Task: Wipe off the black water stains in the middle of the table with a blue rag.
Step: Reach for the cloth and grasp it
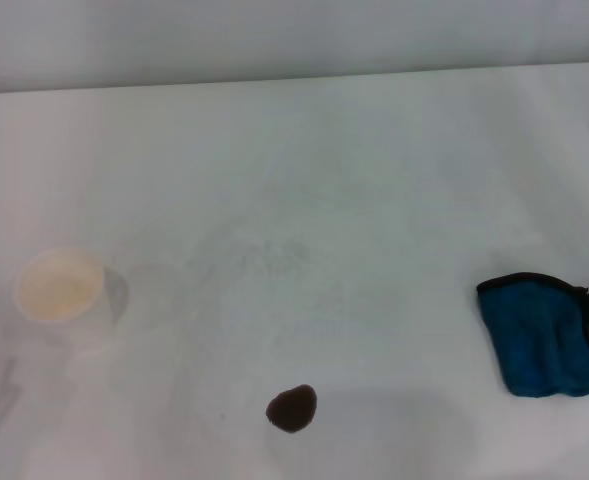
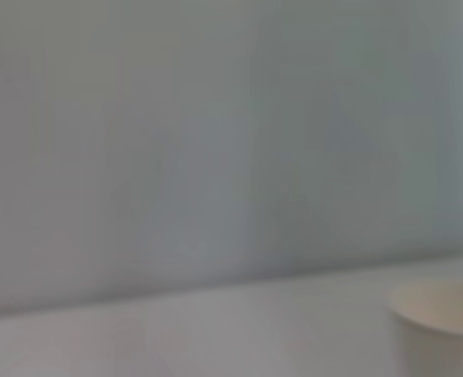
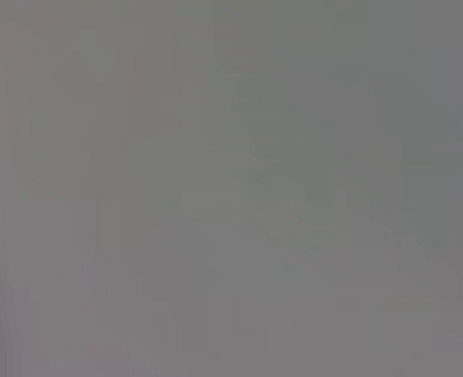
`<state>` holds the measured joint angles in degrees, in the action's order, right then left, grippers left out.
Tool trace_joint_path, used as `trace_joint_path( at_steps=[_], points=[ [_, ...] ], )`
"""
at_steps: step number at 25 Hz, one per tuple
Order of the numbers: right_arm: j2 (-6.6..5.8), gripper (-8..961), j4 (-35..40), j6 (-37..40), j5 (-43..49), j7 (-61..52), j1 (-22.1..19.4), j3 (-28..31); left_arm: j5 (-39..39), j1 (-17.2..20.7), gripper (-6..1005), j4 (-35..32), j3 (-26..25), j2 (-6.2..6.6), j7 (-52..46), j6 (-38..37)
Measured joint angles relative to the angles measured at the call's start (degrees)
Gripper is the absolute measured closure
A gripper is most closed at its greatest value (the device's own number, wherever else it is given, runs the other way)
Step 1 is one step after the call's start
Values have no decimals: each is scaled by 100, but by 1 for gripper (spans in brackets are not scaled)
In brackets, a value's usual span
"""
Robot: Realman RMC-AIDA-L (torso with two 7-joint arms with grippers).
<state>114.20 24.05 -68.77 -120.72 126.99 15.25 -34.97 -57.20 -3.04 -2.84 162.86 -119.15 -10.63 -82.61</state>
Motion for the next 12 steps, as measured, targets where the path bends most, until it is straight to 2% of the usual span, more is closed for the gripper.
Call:
trace_joint_path(
  at_steps=[3,5,6,8,12],
  points=[
    [-31,99,401,379,437,-1001,-102,-1,-811,184,110,-18,-15,-2,146,-360],
    [-42,99,747,745,972,-1602,-162,-2,-811,184,110,-18,-15,-2,146,-360],
    [-54,100,932,898,1265,-1933,-187,-1,-1584,140,110,-220,-70,-22,144,-434],
    [-95,100,1332,1091,1893,-2684,-219,-1,-1745,56,110,-315,-71,-13,142,-457],
    [-247,100,2252,988,3506,-4437,-259,-2,-1784,-144,111,-341,-81,-6,154,-583]
  ],
)
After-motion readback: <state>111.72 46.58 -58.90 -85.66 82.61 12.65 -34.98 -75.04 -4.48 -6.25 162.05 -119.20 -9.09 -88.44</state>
